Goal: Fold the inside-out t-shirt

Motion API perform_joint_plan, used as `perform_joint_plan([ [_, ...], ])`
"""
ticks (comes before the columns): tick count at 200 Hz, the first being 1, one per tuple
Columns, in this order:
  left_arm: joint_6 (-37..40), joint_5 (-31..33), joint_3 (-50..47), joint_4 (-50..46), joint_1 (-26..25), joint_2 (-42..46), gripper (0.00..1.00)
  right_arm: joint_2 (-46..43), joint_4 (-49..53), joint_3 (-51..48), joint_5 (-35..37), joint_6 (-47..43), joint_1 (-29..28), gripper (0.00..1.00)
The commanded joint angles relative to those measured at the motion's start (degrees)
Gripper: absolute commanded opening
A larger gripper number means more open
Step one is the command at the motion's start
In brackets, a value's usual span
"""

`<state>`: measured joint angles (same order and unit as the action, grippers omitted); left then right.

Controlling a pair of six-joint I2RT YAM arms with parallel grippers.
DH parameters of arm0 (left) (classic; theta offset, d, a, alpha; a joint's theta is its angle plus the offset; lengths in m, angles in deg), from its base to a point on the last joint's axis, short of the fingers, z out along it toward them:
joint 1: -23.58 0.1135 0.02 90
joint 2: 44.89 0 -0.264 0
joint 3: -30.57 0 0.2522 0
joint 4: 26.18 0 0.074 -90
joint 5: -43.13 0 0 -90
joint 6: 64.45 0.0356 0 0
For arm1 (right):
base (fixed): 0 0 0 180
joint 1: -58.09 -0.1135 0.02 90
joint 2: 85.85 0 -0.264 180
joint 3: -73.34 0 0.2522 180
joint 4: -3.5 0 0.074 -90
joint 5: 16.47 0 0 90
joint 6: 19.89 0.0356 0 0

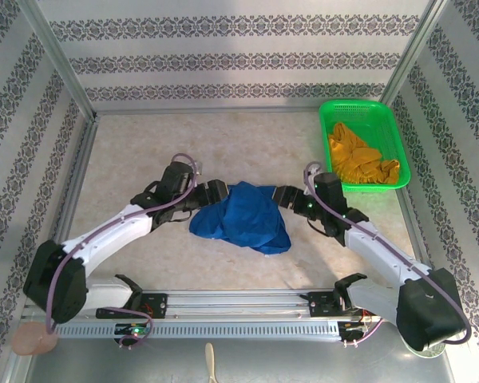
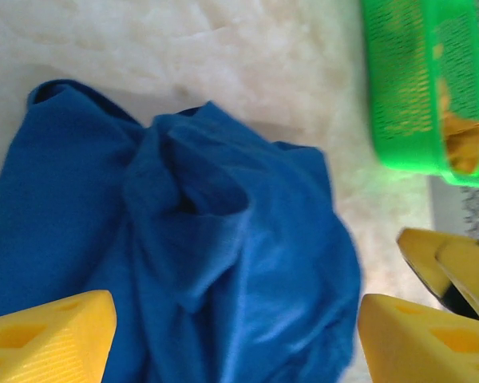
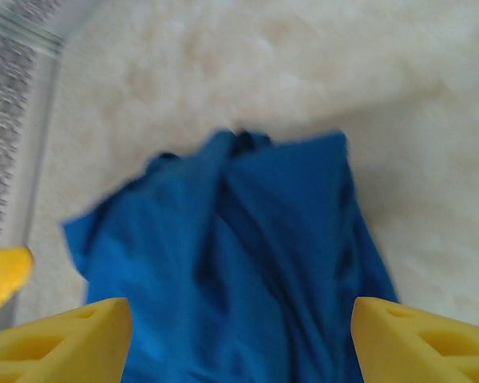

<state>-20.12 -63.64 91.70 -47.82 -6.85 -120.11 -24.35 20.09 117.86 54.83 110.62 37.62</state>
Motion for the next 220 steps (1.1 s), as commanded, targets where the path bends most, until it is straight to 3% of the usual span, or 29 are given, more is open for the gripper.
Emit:
perform_joint_plan([
  [1,5.1,2.1,3.5,-1.2,-1.3,-4.5,0.79,-1.9,0.4,-2.3,3.6,-1.4,-1.6,0.73],
  [26,5.5,1.0,5.3,0.6,-1.8,-9.7,0.70,-1.7,-1.1,-3.7,3.9,-0.5,-4.0,0.74],
  [33,5.6,1.0,5.7,1.0,-1.9,-10.9,0.63,-1.3,-1.6,-3.9,3.9,-0.1,-4.7,0.74],
  [43,5.8,1.5,6.3,1.4,-1.9,-12.5,0.47,-0.5,-2.7,-3.9,3.9,0.2,-5.5,0.74],
  [60,6.5,3.0,8.3,1.0,-1.7,-14.1,0.01,1.3,-4.0,-3.4,3.6,0.7,-6.7,0.74],
  [90,8.6,6.8,13.8,-2.4,3.0,-10.8,0.00,1.8,-3.9,-2.0,4.0,0.9,-7.0,0.74],
  [115,7.4,2.2,20.0,-4.4,15.1,-11.3,0.00,1.2,-2.6,-1.0,5.2,0.9,-6.3,0.74],
  [139,5.1,-2.7,25.9,-4.4,26.6,-17.1,0.00,1.5,-2.1,-0.4,5.5,1.1,-5.7,0.74],
  [142,4.8,-3.7,26.6,-4.5,27.7,-18.1,0.02,1.7,-1.9,-0.4,5.5,1.1,-5.7,0.74],
  [146,4.4,-4.8,27.6,-5.0,29.2,-19.2,0.13,1.9,-1.6,-0.2,5.7,1.1,-5.7,0.74],
  [156,4.3,-7.2,29.4,-5.3,31.8,-21.6,0.55,2.5,-0.9,0.3,5.9,0.5,-5.8,0.73],
  [165,4.8,-9.0,30.2,-6.0,33.0,-22.6,0.71,3.1,-0.2,0.8,6.3,-0.1,-5.9,0.73],
  [177,6.4,-10.5,29.7,-7.0,32.6,-21.5,0.81,4.1,1.2,1.8,6.7,-1.8,-6.1,0.73],
  [192,7.3,-10.4,24.9,-5.2,30.0,-17.1,0.86,5.7,2.3,2.8,7.1,-3.8,-6.4,0.73],
  [220,8.9,-3.9,15.5,-4.5,17.4,-7.3,0.90,9.8,3.1,5.1,7.9,-6.3,-6.6,0.73],
])
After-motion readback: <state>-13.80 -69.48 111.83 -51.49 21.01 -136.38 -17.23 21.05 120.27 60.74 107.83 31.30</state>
